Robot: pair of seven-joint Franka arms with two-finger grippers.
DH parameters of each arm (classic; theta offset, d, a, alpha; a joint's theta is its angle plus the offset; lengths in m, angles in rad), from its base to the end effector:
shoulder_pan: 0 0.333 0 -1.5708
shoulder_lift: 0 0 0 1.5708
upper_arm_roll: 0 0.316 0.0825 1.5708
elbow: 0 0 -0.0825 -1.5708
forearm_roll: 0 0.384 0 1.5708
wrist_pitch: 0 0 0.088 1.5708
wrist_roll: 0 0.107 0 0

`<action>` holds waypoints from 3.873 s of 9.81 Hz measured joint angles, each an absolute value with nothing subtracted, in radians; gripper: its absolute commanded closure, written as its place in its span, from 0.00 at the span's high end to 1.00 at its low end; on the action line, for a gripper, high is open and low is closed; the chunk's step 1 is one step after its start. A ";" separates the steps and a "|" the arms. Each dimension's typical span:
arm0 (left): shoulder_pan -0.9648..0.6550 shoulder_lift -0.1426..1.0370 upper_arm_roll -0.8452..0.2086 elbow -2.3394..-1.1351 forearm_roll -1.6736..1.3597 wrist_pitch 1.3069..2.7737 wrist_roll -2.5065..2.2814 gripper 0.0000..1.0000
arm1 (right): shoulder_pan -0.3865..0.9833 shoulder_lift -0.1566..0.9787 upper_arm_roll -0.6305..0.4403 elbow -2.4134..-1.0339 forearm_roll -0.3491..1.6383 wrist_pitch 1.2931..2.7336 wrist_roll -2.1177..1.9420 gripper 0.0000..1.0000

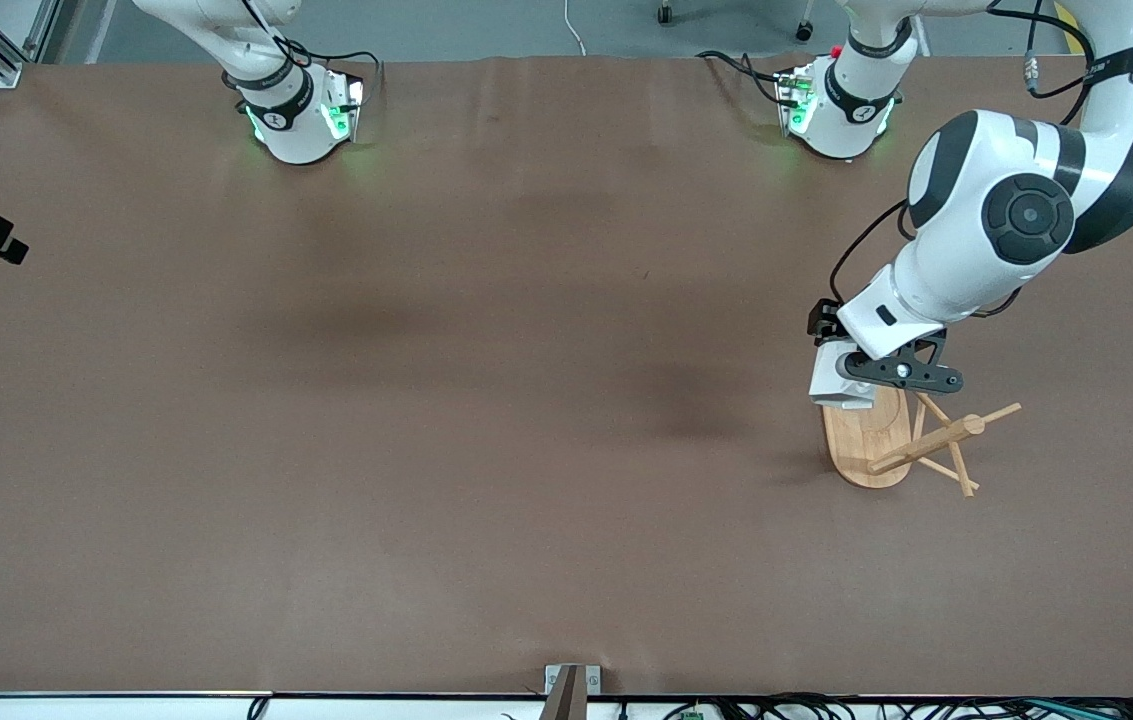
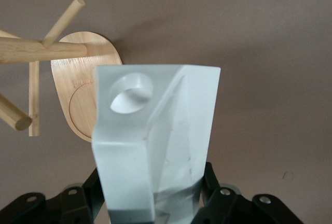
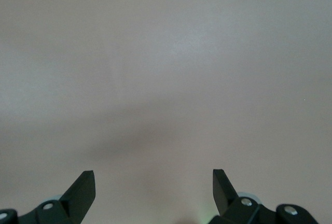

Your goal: Hang cup on rack

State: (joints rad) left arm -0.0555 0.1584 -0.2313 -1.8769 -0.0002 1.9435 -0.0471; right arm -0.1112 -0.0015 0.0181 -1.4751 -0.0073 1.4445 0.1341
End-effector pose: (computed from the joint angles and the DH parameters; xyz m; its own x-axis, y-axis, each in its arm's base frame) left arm 0.5663 -0.1620 0.4215 0.9675 -0.2366 -0.0891 -0.2346 -0.9715 0.0322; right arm 0.5386 -0.0511 0.6590 0.9737 -0.2261 -0.0279 -0.2259 -0.9741 0.0111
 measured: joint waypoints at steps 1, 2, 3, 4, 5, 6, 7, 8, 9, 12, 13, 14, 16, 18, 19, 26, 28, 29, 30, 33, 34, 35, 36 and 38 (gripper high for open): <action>-0.055 0.158 -0.230 -1.889 -0.001 1.955 -0.018 0.00 | -0.113 -0.001 0.016 -1.475 -0.007 1.441 0.121 1.00; -0.055 0.158 -0.230 -1.902 -0.001 1.973 0.004 0.00 | -0.114 -0.001 0.014 -1.475 -0.007 1.440 0.112 1.00; -0.054 0.158 -0.223 -1.911 -0.001 1.986 0.030 0.00 | -0.114 0.000 0.013 -1.475 -0.007 1.440 0.109 1.00; -0.053 0.157 -0.199 -1.915 -0.012 1.991 0.074 0.00 | -0.114 0.000 0.013 -1.475 -0.007 1.440 0.107 1.00; -0.051 0.157 -0.164 -1.915 -0.043 1.994 0.136 0.00 | -0.114 0.000 0.013 -1.475 -0.007 1.439 0.107 1.00; -0.049 0.158 -0.128 -1.918 -0.081 1.998 0.196 0.00 | -0.114 0.000 0.013 -1.475 -0.007 1.432 0.106 1.00; -0.045 0.158 -0.101 -1.922 -0.111 2.001 0.238 0.00 | -0.114 0.000 0.013 -1.475 -0.007 1.423 0.105 1.00; -0.043 0.158 -0.092 -1.923 -0.125 2.003 0.252 0.00 | -0.114 0.000 0.013 -1.475 -0.007 1.419 0.103 1.00; -0.044 0.158 -0.093 -1.923 -0.127 2.007 0.252 0.00 | -0.114 0.000 0.014 -1.475 -0.007 1.416 0.103 1.00; -0.047 0.163 -0.080 -1.925 -0.127 2.024 0.252 0.01 | -0.113 0.000 0.014 -1.475 -0.007 1.416 0.102 1.00; -0.046 0.169 -0.070 -1.927 -0.127 2.034 0.253 0.01 | -0.114 0.000 0.014 -1.475 -0.007 1.416 0.102 1.00; -0.046 0.177 -0.063 -1.927 -0.127 2.048 0.253 0.08 | -0.114 0.000 0.014 -1.475 -0.007 1.416 0.102 1.00; -0.047 0.200 -0.059 -1.928 -0.127 2.075 0.253 0.99 | -0.113 0.000 0.016 -1.474 -0.007 1.416 0.102 1.00; -0.047 0.214 -0.059 -1.928 -0.127 2.102 0.252 1.00 | -0.110 0.000 0.020 -1.470 -0.007 1.417 0.102 1.00; -0.047 0.214 -0.057 -1.927 -0.127 2.107 0.234 1.00 | -0.111 0.000 0.020 -1.468 -0.007 1.417 0.102 1.00; -0.028 0.095 -0.051 -1.865 -0.127 2.002 0.017 1.00 | -0.094 0.000 0.029 -1.464 -0.004 1.462 0.101 1.00; -0.026 0.028 -0.057 -1.845 -0.029 1.950 -0.047 1.00 | -0.075 0.000 0.030 -1.463 -0.004 1.462 0.102 1.00; -0.026 0.002 -0.072 -1.805 0.026 1.880 -0.063 1.00 | -0.074 0.000 0.030 -1.463 -0.004 1.462 0.102 1.00; -0.026 -0.011 -0.081 -1.742 0.053 1.796 -0.064 1.00 | -0.074 0.000 0.027 -1.463 -0.004 1.462 0.101 1.00; -0.016 -0.018 -0.083 -1.608 0.061 1.637 -0.064 1.00 | -0.075 0.000 0.023 -1.463 -0.004 1.463 0.101 1.00; -0.015 -0.020 -0.085 -1.583 0.055 1.593 -0.065 1.00 | -0.075 0.000 0.021 -1.463 -0.004 1.464 0.101 1.00; -0.010 -0.024 -0.091 -1.566 0.036 1.559 -0.074 1.00 | -0.076 0.000 0.020 -1.463 -0.004 1.466 0.101 1.00; 0.014 -0.031 -0.112 -1.559 0.011 1.546 -0.081 1.00 | -0.078 0.000 0.018 -1.463 -0.004 1.466 0.101 1.00; 0.087 -0.042 -0.205 -1.559 -0.001 1.538 -0.128 1.00 | -0.078 0.001 0.017 -1.463 -0.004 1.466 0.101 1.00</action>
State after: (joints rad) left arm 0.0873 -0.0423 -0.2049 -1.5589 -0.0008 1.5381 -0.1283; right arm -0.0783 0.0006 0.0174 -1.4634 -0.0041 1.4657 0.1013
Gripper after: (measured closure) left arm 0.000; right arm 0.000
